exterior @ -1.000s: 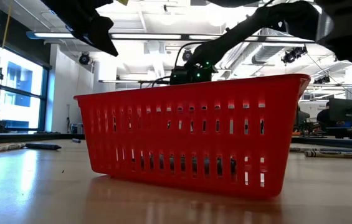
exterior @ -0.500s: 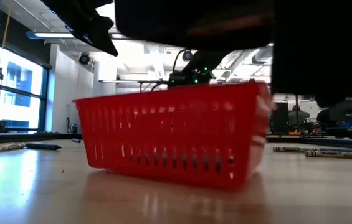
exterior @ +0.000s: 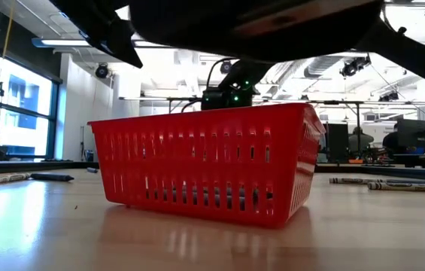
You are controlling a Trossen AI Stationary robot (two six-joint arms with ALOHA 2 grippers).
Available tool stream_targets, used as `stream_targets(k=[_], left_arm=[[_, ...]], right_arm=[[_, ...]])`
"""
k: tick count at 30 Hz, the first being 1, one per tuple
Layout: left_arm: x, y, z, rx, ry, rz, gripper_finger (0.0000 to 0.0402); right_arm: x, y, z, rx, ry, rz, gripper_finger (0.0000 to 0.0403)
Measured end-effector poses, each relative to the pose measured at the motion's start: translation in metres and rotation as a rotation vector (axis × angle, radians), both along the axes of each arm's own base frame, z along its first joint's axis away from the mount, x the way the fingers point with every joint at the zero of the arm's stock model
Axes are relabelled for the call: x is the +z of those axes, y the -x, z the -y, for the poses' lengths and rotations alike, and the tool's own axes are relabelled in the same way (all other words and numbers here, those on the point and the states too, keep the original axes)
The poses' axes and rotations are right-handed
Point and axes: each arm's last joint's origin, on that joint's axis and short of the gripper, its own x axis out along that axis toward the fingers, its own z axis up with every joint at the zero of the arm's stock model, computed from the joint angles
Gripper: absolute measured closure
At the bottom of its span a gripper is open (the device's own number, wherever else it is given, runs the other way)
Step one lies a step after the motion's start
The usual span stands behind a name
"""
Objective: Sort crayons
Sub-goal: Put the orange crayon into the yellow bin
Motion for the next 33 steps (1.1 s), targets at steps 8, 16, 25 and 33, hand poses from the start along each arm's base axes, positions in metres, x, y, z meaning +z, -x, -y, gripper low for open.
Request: stream_targets(k=[8,16,25,33], left_arm=[[0.0,0.0,0.0,0.0,0.0,0.0,0.0261],[0.0,0.0,0.0,0.0,0.0,0.0,0.0261],[0.0,0.0,0.0,0.0,0.001,0.0,0.0261],[-0.001,0.001,0.0,0.022,0.027,0.03,0.0261]], right_arm=[[0.005,0.004,-0.009,-0.219,-0.043,0.003,0.0395],[0.055,0.013,-0.024,-0.429,-0.217,0.152,0.0401],[0.142,0.029,-0.056,-0.631,-0.241,0.387,0.0402],[0.203,0.05,-0.111,-1.018,-0.282,0.565,0.0402]])
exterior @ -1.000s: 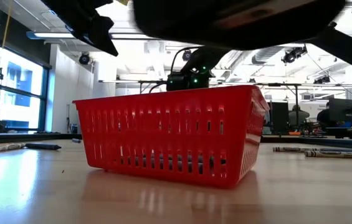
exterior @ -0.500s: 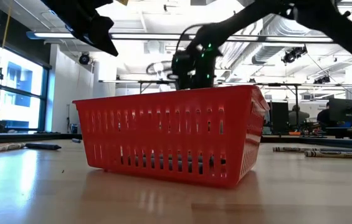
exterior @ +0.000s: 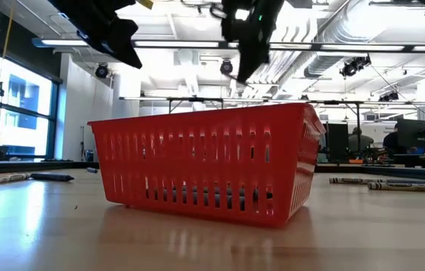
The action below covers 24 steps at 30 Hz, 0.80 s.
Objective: Sort crayons
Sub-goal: Put the orange crayon into the yellow bin
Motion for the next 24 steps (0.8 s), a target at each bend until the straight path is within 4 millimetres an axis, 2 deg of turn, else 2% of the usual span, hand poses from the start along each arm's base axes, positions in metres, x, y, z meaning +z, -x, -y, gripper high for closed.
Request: stream_targets(k=[5,11,17,24], left_arm=[[-0.001,0.001,0.0,0.007,0.009,0.006,0.0261],[-0.001,0.0,0.0,0.007,0.009,0.007,0.0261],[0.0,0.0,0.0,0.007,0.01,0.012,0.0261],[0.0,0.0,0.0,0.008,0.011,0.018,0.0261]], right_arm=[[0.016,0.02,-0.054,-0.102,0.072,-0.021,0.0403],[0.011,0.047,-0.126,-0.194,0.11,0.036,0.0403],[-0.017,0.076,-0.193,-0.307,0.037,0.192,0.0403],[-0.057,0.105,-0.258,-0.422,-0.127,0.308,0.0403]])
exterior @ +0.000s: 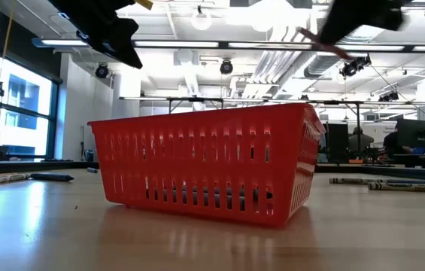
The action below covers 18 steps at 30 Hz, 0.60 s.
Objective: Sort crayons
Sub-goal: Put the orange crayon into the yellow bin
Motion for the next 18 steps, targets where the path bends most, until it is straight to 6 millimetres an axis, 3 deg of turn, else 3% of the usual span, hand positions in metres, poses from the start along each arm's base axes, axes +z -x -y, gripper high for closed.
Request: stream_targets(k=[9,18], left_arm=[[0.002,-0.002,0.0,0.0,0.005,0.035,0.0261],[0.003,-0.003,0.0,0.001,0.007,0.05,0.0261]], right_arm=[[-0.029,0.043,-0.063,-0.066,-0.223,0.053,0.0403],[-0.053,0.071,-0.1,-0.096,-0.231,0.004,0.0403]])
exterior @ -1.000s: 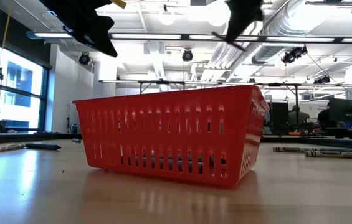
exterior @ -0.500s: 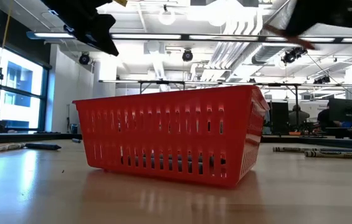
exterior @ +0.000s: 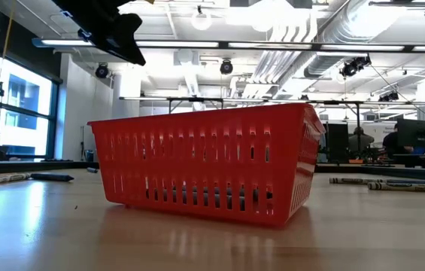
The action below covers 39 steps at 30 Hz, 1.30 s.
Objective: Sort crayons
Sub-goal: Put the orange crayon into the yellow bin, then put the gray crayon into the orange bin
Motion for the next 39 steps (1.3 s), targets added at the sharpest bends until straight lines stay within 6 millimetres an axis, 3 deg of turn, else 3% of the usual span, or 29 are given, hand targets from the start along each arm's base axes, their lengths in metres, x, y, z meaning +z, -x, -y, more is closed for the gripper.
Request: stream_targets(k=[6,11,24,34,39], left_arm=[[0.0,0.0,0.0,0.0,0.0,-0.001,0.0261],[0.0,0.0,0.0,-0.001,0.0,-0.001,0.0261],[-0.001,0.0,0.001,-0.021,0.018,-0.005,0.0261],[-0.005,-0.004,0.004,-0.133,0.125,-0.03,0.0261],[-0.016,-0.012,0.007,-0.172,0.164,-0.085,0.0261]], right_arm=[[-0.027,0.005,-0.013,-0.046,-0.008,-0.147,0.0403],[-0.037,0.003,-0.017,-0.081,-0.025,-0.169,0.0396],[-0.038,0.004,-0.019,-0.071,-0.073,-0.248,0.0312],[-0.029,0.004,-0.014,-0.009,-0.082,-0.265,0.0305],[-0.02,-0.001,0.002,0.05,0.017,-0.263,0.0305]])
